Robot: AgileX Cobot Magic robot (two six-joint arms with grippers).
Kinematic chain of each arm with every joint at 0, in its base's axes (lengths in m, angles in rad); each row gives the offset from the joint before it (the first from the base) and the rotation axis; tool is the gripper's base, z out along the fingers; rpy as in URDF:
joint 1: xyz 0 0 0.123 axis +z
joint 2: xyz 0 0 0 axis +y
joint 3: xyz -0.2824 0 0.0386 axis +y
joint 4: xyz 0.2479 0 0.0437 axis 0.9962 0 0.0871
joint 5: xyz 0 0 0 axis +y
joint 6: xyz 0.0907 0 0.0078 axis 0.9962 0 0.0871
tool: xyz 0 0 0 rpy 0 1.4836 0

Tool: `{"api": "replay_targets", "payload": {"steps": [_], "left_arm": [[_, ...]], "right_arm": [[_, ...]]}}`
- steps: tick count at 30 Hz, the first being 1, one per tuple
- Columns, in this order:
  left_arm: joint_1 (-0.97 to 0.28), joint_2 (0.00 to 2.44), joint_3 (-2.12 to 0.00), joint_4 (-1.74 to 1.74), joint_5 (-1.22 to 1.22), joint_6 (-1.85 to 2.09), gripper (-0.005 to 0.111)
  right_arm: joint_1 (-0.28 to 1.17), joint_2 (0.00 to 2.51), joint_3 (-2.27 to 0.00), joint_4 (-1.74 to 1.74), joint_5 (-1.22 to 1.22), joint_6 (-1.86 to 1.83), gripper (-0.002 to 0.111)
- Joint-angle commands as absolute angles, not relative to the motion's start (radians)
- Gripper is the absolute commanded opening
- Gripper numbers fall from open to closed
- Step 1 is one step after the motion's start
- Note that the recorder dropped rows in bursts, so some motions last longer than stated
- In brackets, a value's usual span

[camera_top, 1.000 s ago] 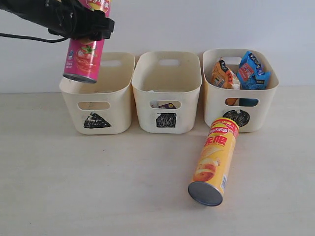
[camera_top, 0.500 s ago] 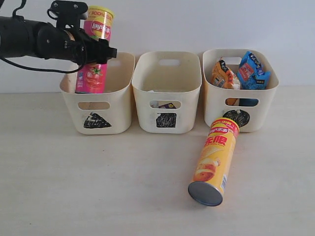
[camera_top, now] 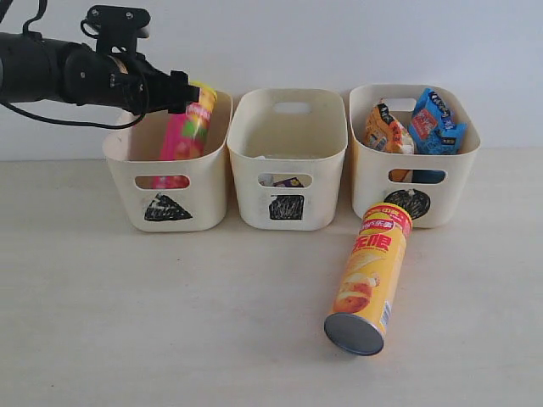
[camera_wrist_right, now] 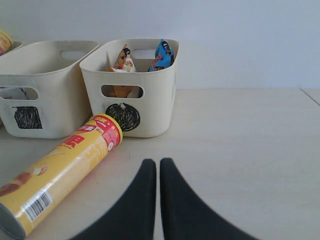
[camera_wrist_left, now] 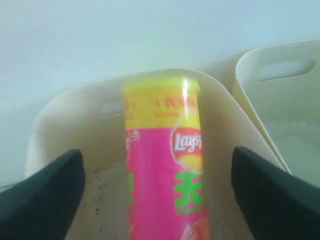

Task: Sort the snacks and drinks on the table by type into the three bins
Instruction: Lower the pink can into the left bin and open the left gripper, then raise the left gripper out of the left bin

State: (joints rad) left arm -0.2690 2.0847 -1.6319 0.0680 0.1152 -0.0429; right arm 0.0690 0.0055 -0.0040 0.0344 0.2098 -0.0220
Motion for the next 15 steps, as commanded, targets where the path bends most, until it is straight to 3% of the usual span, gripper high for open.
{"api": "replay_targets", "payload": {"steps": [1, 6, 8, 12, 13, 15], "left_arm": [[-0.266, 2.066, -1.629, 0.065, 0.121, -0.052, 0.075], [-0.266, 1.990, -1.629, 0.071, 0.220, -0.008, 0.069], [-0.266, 1.950, -1.629, 0.071, 0.294, 0.031, 0.055], [-0.266, 1.884, -1.629, 0.071, 0.462, 0.070, 0.010], [-0.266, 1.873, -1.629, 0.072, 0.497, 0.083, 0.004], [-0.266, 1.846, -1.629, 0.072, 0.571, 0.106, 0.004]], "right_arm": [[0.069, 0.000, 0.000, 0.036, 0.200, -0.024, 0.000], [0.069, 0.000, 0.000, 0.036, 0.200, -0.024, 0.000], [0.069, 0.000, 0.000, 0.036, 0.200, -0.024, 0.000], [0.069, 0.000, 0.000, 0.036, 0.200, -0.024, 0.000], [0.069, 0.000, 0.000, 0.036, 0.200, -0.024, 0.000], [0.069, 0.000, 0.000, 0.036, 0.200, -0.024, 0.000]]}}
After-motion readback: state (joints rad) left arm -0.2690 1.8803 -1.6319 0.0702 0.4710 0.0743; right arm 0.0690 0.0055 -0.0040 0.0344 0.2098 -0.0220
